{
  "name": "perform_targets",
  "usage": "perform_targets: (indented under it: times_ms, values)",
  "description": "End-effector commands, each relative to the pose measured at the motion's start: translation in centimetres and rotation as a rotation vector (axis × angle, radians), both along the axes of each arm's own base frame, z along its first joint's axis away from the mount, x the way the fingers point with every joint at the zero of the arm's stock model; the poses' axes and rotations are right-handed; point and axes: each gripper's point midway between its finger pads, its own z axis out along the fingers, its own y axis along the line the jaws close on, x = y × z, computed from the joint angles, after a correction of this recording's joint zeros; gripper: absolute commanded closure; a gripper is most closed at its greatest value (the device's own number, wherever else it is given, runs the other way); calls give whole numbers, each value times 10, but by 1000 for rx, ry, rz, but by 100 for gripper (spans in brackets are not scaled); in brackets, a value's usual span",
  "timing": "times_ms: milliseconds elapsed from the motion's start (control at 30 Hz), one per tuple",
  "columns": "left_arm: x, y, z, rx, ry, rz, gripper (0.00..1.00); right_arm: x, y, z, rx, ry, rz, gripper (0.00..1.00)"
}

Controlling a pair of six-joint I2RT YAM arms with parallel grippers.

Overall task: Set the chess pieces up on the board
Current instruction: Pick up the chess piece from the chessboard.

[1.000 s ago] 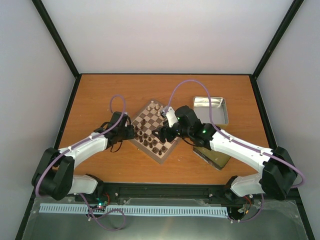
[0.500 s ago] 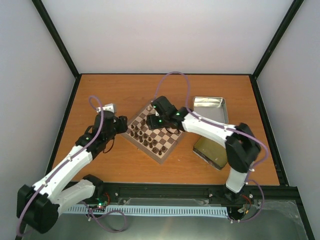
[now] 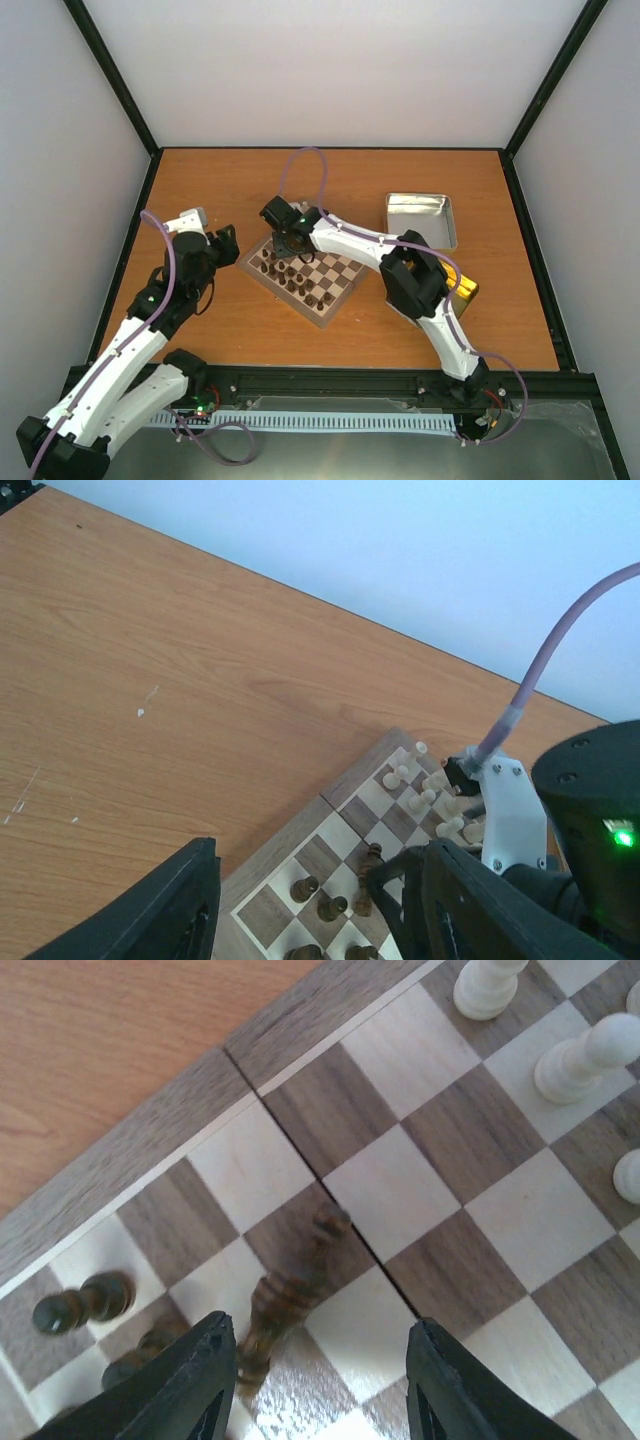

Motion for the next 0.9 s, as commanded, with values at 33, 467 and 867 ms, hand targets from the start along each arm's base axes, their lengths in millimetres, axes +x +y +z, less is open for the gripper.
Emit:
perform_targets:
  times_ms: [33, 467, 867]
  values:
    - [0, 4, -1, 14, 20, 22, 44, 18, -1, -4, -44, -34, -82, 52]
    - [1, 2, -4, 22, 29, 14, 44, 17, 0, -24, -107, 18, -65, 66]
    - [6, -8, -11, 0, 53, -21, 43, 4, -16, -24, -86, 37, 25, 85]
